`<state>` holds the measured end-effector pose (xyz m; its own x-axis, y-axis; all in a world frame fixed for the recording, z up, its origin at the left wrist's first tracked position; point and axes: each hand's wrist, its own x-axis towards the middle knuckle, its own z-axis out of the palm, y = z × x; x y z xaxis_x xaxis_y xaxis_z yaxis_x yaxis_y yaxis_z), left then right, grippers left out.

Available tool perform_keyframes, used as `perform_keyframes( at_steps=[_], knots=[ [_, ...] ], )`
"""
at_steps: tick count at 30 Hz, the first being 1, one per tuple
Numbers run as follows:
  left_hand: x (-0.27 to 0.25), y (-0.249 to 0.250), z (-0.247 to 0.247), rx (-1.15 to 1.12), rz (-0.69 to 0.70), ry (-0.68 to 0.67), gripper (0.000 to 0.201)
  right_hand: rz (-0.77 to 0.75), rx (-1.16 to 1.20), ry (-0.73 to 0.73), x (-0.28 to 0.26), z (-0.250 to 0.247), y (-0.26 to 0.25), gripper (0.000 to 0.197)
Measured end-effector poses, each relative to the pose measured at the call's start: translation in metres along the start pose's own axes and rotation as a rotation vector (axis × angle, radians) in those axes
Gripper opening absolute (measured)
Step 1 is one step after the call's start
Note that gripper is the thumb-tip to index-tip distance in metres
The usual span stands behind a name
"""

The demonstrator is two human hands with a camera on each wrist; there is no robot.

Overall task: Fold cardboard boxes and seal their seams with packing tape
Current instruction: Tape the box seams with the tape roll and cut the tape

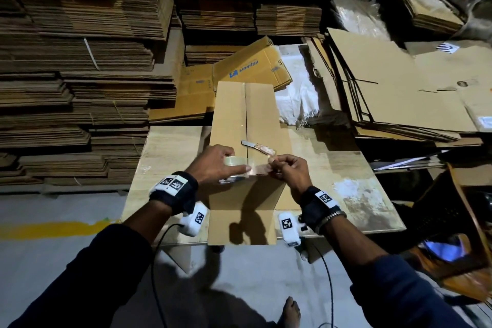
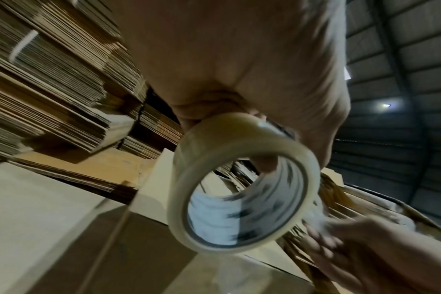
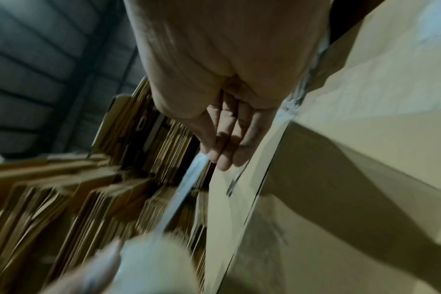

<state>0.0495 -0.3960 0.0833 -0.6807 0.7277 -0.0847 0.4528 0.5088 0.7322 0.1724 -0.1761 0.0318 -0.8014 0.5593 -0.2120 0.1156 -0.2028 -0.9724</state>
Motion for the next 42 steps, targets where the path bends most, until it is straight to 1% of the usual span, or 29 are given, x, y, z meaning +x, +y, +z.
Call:
perform_keyframes(
  at_steps=[2, 3, 5, 6, 8, 9, 10, 13, 15, 18, 21, 25, 26, 28, 31, 34, 36, 38, 39, 40, 42],
  knots=[
    [-0.002, -0.013, -0.018, 0.143, -0.001, 0.063, 0.065, 0.042, 0.052, 0.085, 0.003, -0.024, 0.002, 0.007],
    [-0.003, -0.023, -0.028, 0.204, -0.003, 0.078, 0.068, 0.061, 0.064, 0.124, 0.004, -0.038, 0.003, 0.011],
    [-0.006, -0.044, -0.048, 0.273, -0.022, 0.085, 0.059, 0.082, 0.081, 0.181, 0.004, -0.061, 0.008, 0.017],
    [-0.006, -0.054, -0.056, 0.295, -0.038, 0.083, 0.061, 0.089, 0.092, 0.196, 0.002, -0.067, 0.01, 0.016],
    [-0.006, -0.072, -0.063, 0.308, -0.046, 0.103, 0.078, 0.1, 0.095, 0.203, 0.0, -0.072, 0.014, 0.011],
    [-0.005, -0.079, -0.065, 0.315, -0.026, 0.117, 0.085, 0.1, 0.09, 0.199, 0.0, -0.071, 0.016, 0.009],
    [-0.004, -0.086, -0.066, 0.319, -0.018, 0.119, 0.086, 0.101, 0.086, 0.197, 0.0, -0.07, 0.019, 0.008],
    [0.0, -0.098, -0.06, 0.351, -0.014, 0.085, 0.074, 0.129, 0.072, 0.234, 0.006, -0.066, 0.026, 0.013],
    [0.005, -0.107, -0.053, 0.359, -0.019, 0.094, 0.07, 0.142, 0.052, 0.26, 0.01, -0.066, 0.028, 0.014],
    [0.009, -0.12, -0.043, 0.36, -0.034, 0.117, 0.079, 0.151, 0.035, 0.286, 0.015, -0.065, 0.032, 0.01],
    [0.012, -0.128, -0.035, 0.322, -0.048, 0.112, 0.08, 0.172, 0.033, 0.305, 0.017, -0.064, 0.039, 0.008],
    [0.014, -0.137, -0.027, 0.257, -0.078, 0.105, 0.077, 0.21, 0.045, 0.307, 0.018, -0.062, 0.047, 0.015],
    [0.014, -0.138, -0.025, 0.229, -0.095, 0.095, 0.076, 0.221, 0.045, 0.307, 0.018, -0.06, 0.048, 0.014],
    [0.013, -0.142, -0.02, 0.149, -0.122, 0.076, 0.075, 0.242, 0.045, 0.311, 0.017, -0.056, 0.048, 0.004],
    [0.013, -0.145, -0.017, 0.095, -0.148, 0.05, 0.077, 0.277, 0.032, 0.346, 0.02, -0.051, 0.05, 0.01],
    [0.014, -0.145, -0.014, 0.042, -0.185, 0.029, 0.082, 0.346, 0.004, 0.41, 0.024, -0.048, 0.055, 0.008],
    [0.016, -0.146, -0.012, 0.006, -0.197, 0.022, 0.081, 0.38, -0.011, 0.44, 0.027, -0.047, 0.06, 0.014],
    [0.017, -0.147, -0.011, -0.024, -0.234, 0.007, 0.072, 0.37, -0.114, 0.43, 0.029, -0.046, 0.061, 0.018],
    [0.018, -0.149, -0.01, -0.032, -0.258, -0.005, 0.066, 0.35, -0.239, 0.406, 0.028, -0.047, 0.058, 0.02],
    [0.02, -0.15, -0.011, -0.032, -0.277, -0.015, 0.065, 0.316, -0.405, 0.368, 0.026, -0.049, 0.053, 0.02],
    [0.022, -0.152, -0.012, -0.02, -0.291, -0.029, 0.07, 0.193, -0.729, 0.326, 0.023, -0.053, 0.041, 0.021]
  ],
)
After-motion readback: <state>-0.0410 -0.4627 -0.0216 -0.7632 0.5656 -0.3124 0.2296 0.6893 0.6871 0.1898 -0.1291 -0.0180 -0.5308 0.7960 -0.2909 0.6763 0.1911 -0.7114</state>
